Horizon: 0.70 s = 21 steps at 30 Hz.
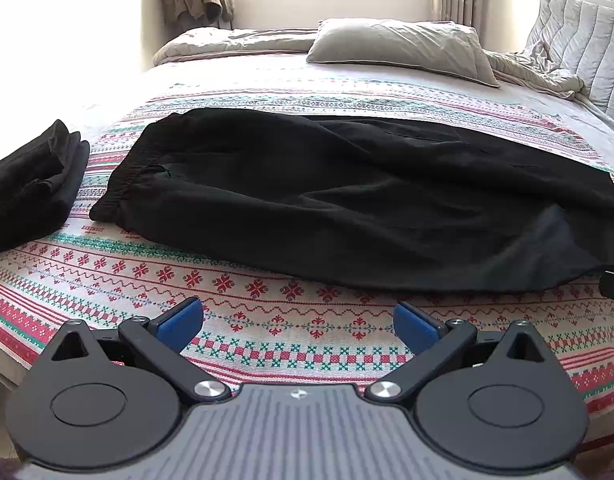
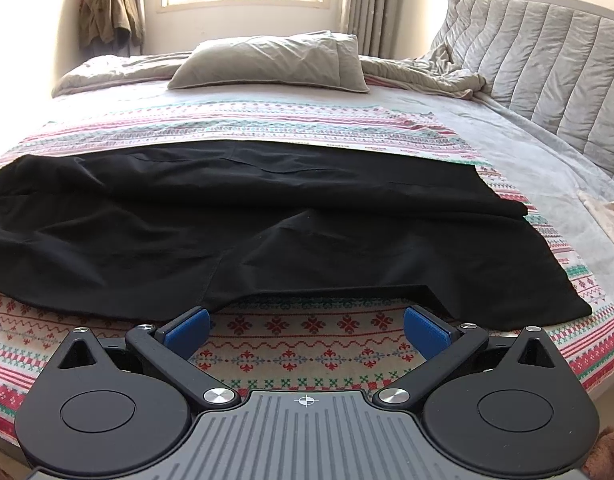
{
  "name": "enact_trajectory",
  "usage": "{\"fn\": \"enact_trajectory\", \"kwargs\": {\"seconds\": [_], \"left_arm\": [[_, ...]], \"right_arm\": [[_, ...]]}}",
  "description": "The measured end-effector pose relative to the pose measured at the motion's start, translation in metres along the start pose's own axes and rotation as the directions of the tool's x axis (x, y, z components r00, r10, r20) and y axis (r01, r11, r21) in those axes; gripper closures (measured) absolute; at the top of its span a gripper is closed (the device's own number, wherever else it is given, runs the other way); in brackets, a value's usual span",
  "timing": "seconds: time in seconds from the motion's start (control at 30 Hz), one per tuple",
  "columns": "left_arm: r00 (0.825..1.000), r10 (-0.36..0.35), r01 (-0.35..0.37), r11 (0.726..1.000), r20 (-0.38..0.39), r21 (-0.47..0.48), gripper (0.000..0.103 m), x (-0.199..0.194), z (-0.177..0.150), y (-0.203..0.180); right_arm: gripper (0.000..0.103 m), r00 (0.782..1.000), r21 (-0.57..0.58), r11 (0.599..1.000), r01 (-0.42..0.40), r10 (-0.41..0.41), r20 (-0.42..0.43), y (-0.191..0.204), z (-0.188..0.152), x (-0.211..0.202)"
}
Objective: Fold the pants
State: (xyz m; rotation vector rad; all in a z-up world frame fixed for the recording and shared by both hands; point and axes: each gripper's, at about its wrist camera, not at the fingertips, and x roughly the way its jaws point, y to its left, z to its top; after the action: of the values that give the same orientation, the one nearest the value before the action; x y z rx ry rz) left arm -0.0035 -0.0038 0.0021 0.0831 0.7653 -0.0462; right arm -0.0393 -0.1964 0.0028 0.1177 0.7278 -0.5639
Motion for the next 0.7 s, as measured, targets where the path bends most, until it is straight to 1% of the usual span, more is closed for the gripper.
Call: {"fn": "enact_trajectory", "kwargs": {"seconds": [0.7], "left_arm": [[1.000, -0.009, 0.009, 1.000, -0.007, 0.005, 0.000, 0.0004, -0.0013, -0.0018]], "right_arm": [[0.000, 1.000, -0.006, 1.000, -0.001, 0.001, -0.005, -0.0002, 0.0001, -0.0002]]}}
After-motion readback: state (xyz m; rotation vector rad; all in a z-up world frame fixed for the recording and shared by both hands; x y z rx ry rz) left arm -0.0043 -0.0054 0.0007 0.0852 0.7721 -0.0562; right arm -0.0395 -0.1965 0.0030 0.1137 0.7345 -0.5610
